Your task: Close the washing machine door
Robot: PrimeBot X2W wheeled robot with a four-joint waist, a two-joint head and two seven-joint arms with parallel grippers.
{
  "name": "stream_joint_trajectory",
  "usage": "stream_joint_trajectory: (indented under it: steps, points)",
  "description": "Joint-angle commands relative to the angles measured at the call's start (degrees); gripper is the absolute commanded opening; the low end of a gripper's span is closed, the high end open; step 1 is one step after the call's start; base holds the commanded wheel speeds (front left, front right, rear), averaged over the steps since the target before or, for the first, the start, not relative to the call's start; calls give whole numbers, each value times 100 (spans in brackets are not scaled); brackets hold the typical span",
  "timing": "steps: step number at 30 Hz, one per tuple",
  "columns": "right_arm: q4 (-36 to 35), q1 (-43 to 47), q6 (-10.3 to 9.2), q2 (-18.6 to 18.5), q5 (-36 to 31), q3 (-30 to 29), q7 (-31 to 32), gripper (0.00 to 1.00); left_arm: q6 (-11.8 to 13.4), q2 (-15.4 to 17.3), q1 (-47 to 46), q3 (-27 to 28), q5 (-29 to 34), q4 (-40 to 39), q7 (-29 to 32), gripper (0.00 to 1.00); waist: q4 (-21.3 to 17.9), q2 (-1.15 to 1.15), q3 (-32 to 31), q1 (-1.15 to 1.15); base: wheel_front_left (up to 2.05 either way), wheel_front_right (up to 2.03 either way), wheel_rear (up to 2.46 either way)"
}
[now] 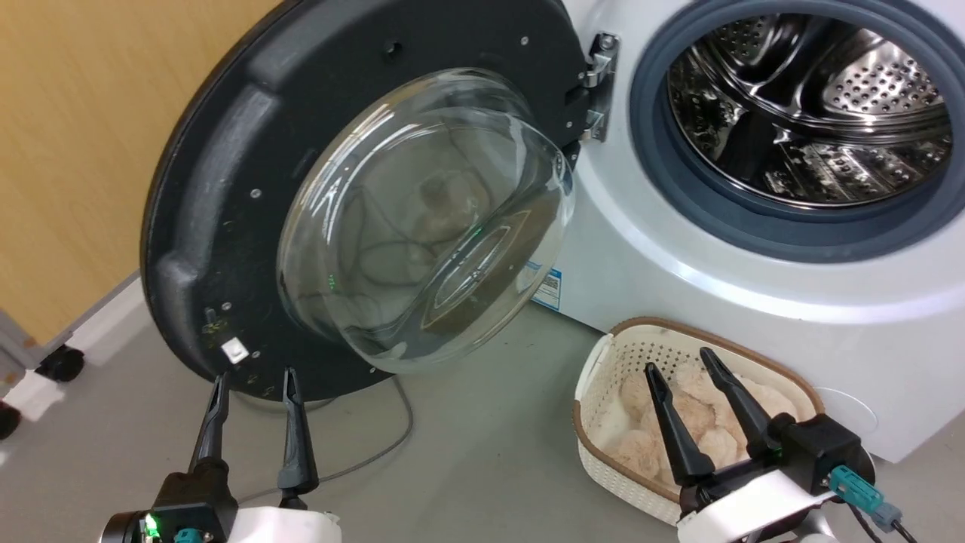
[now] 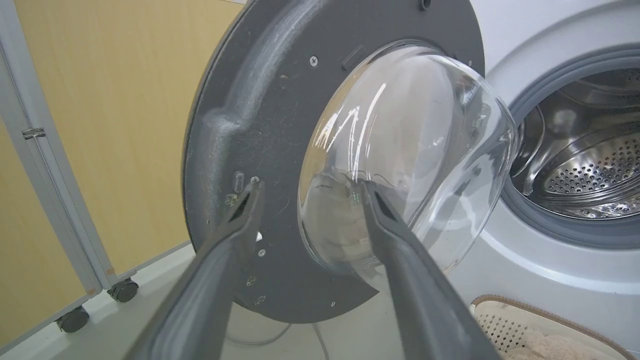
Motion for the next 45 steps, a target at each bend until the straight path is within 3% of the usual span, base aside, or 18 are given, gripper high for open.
stream_joint_trajectory:
  steps: [1, 24, 25, 26, 32, 37, 41, 45]
  points:
    - [26, -94, 4, -38, 82, 30, -52, 100, 18, 9, 78, -10, -28, -30, -52, 100, 36, 0, -5, 0, 0, 0, 0]
    - [20, -5, 5, 1, 203, 79, -234, 100, -23, 10, 58, -12, -49, -6, -234, 100, 413, 0, 24, 0, 0, 0, 0]
    - [20, -1, 5, 1, 200, 77, -234, 100, -28, 10, 57, -16, -53, -13, -234, 59, 415, 0, 26, 0, 0, 0, 0]
    - [20, 2, 5, 2, 196, 73, -234, 100, -36, 10, 57, -21, -57, -17, -234, 0, 417, 0, 30, 0, 0, 0, 0]
    - [-24, 8, 5, -15, 160, 11, -234, 100, -229, 49, -164, 204, -82, -50, -234, 0, 409, 0, 106, 0, 0, 0, 0]
    - [-145, 124, 5, -14, 105, -257, -234, 100, -635, 476, -891, 789, -246, 110, -234, 0, 390, 0, 243, 0, 0, 0, 0]
    - [-242, 235, 5, -39, 44, -430, -234, 100, -931, 452, -1652, 1430, -1307, 695, -216, 0, 389, 0, 346, 0, 0, 0, 0]
    - [-326, 237, 5, -73, -8, -472, -234, 100, -1109, 845, -2450, 1990, -2151, 1362, 253, 0, 228, 0, 528, 0, 0, 0, 0]
